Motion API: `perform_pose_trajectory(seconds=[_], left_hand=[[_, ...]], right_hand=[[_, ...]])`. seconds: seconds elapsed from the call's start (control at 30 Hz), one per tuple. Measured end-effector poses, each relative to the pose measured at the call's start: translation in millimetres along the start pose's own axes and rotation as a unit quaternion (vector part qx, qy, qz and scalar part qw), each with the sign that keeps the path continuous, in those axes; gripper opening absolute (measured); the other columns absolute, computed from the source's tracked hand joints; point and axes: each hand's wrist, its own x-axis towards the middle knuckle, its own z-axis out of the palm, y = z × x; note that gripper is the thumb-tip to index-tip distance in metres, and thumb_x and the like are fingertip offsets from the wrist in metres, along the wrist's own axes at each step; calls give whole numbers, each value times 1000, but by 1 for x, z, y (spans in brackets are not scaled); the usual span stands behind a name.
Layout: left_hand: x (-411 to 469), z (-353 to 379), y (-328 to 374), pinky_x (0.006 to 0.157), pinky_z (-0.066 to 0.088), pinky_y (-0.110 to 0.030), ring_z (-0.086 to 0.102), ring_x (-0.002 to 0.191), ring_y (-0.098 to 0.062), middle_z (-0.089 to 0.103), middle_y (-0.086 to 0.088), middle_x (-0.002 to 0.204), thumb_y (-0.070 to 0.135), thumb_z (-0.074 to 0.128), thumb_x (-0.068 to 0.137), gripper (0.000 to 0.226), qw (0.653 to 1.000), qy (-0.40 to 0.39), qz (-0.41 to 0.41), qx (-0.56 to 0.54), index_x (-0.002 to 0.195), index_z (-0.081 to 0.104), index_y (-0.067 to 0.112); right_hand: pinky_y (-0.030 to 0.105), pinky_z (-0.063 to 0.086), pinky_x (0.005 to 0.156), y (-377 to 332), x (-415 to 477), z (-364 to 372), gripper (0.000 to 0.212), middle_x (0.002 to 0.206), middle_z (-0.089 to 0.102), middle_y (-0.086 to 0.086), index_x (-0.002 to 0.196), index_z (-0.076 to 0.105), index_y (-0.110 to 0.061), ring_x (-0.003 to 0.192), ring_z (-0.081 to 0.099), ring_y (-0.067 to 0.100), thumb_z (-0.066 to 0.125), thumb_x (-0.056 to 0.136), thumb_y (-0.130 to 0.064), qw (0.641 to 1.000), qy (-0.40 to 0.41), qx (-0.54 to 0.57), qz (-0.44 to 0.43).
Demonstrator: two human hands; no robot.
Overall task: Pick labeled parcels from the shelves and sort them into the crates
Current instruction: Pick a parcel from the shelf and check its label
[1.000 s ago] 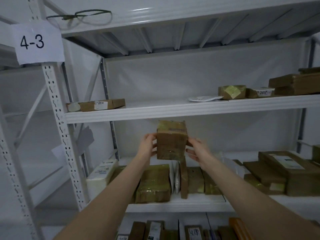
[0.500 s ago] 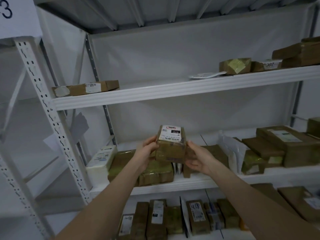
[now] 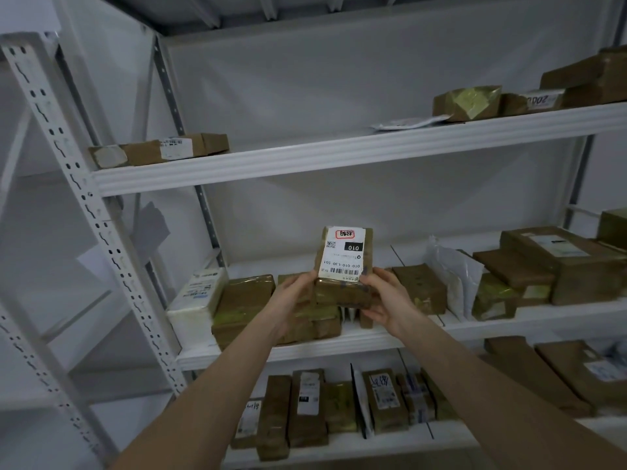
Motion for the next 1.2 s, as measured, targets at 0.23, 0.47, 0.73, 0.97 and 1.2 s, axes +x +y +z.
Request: perform_pose_trajectory(seconds=[0.23, 0.47, 0.73, 0.97, 1.2], left_hand=[[-5, 23, -7, 84, 54, -57, 66, 100, -36, 64, -13, 118, 42, 79, 72, 62, 991, -10, -67, -112, 122, 57, 12], [-6, 8, 8, 67, 56, -40, 65, 92, -21, 71, -6, 96, 23, 73, 81, 40, 999, 34, -33, -22, 116, 61, 7], [-5, 1, 3, 87, 54, -47, 64, 107, -27, 67, -13, 117, 23, 81, 65, 77, 998, -17, -12, -57, 133, 48, 4], [-6, 16, -19, 97, 47, -44, 54, 118, -24, 57, -9, 132, 16, 80, 69, 80, 995, 8, 26, -93, 140, 44, 11], [-1, 19, -7, 90, 52, -53, 53, 113, -23, 57, -8, 121, 8, 74, 78, 60, 997, 38, 29, -53, 133, 50, 15]], right_hand=[[43, 51, 85, 13, -2, 14, 73, 125, 59, 8, 142, 34, -33, 109, 59, 29, 73, 82, -17, 998, -60, 24, 25], [48, 29, 109, 7, 4, -6, 84, 151, 37, 2, 149, 26, -24, 137, 35, 26, 75, 81, -21, 993, 42, -80, -74], [40, 48, 96, 6, 10, -18, 43, 121, 63, 4, 119, 53, -19, 108, 59, 21, 72, 82, -10, 988, 49, -133, -66], [42, 54, 88, 22, 8, -25, 58, 126, 56, 5, 135, 45, -17, 109, 55, 23, 73, 84, -19, 993, 57, -106, 4], [45, 51, 94, 26, 8, -30, 107, 136, 53, 7, 152, 15, -25, 115, 57, 25, 83, 70, -11, 990, 23, -139, -14]])
